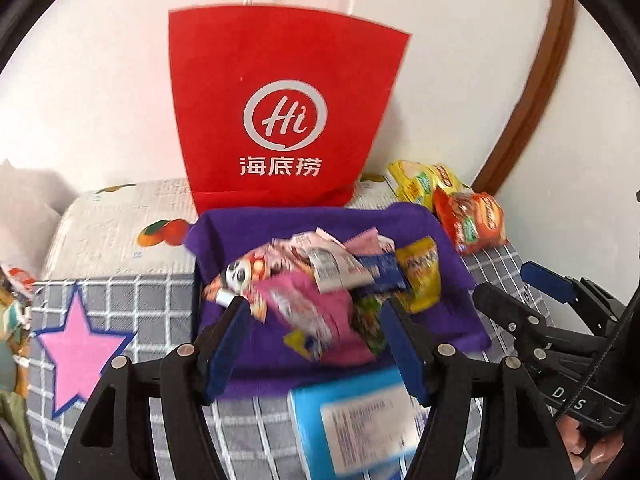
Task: Organize snacks
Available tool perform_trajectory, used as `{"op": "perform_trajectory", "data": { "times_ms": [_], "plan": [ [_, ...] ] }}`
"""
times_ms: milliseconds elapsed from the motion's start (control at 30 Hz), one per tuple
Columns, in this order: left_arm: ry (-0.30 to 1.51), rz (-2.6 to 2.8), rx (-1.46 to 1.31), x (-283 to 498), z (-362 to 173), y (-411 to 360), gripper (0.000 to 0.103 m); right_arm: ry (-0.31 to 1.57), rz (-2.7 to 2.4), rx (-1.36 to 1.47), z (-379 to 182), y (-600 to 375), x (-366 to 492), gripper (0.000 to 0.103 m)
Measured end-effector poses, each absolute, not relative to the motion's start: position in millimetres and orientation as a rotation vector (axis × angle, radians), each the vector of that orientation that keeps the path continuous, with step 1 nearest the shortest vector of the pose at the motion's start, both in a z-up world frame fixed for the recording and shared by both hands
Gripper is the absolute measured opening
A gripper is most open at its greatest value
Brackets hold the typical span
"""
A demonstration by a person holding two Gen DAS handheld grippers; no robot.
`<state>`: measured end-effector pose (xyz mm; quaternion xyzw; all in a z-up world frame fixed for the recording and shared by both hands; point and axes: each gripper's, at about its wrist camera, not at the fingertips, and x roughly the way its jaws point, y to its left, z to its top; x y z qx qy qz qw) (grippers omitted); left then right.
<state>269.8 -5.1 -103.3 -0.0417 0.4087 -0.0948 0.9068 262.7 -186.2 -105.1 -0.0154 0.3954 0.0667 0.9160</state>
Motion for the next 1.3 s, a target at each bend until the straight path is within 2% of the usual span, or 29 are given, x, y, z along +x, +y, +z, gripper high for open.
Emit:
{"op": "perform_trajectory", "data": {
  "times_ms": [67, 133, 267, 333, 500, 900, 1300],
  "plan": [
    [0.837, -0.202, -0.094, 248, -94, -7, 0.068, 0.808, 0.128, -0.022, -98, -191, 240, 0.075],
    [0.820, -0.202, -0.103, 230, -86, -9, 0.078, 0.800, 0.113, -0.022, -91, -196, 218, 0.075],
    [0.763, -0.196, -0.084, 181, -66, -18, 0.082, 0.798, 0.078, -0.014, -79, -202, 177, 0.082],
    [0.734, -0.189, -0.081, 158, -57, -19, 0.091, 0.776, 0.063, 0.002, -72, -207, 154, 0.088],
    [0.649, -0.184, -0.076, 101, -38, -23, 0.102, 0.732, 0.023, 0.021, -57, -222, 97, 0.103],
    [0.620, -0.175, -0.051, 29, -35, -31, 0.102, 0.726, -0.054, 0.021, -46, -231, 18, 0.103],
    [0.615, -0.154, -0.061, 7, -35, -21, 0.102, 0.699, -0.059, 0.034, -39, -224, -2, 0.103]
  ]
}}
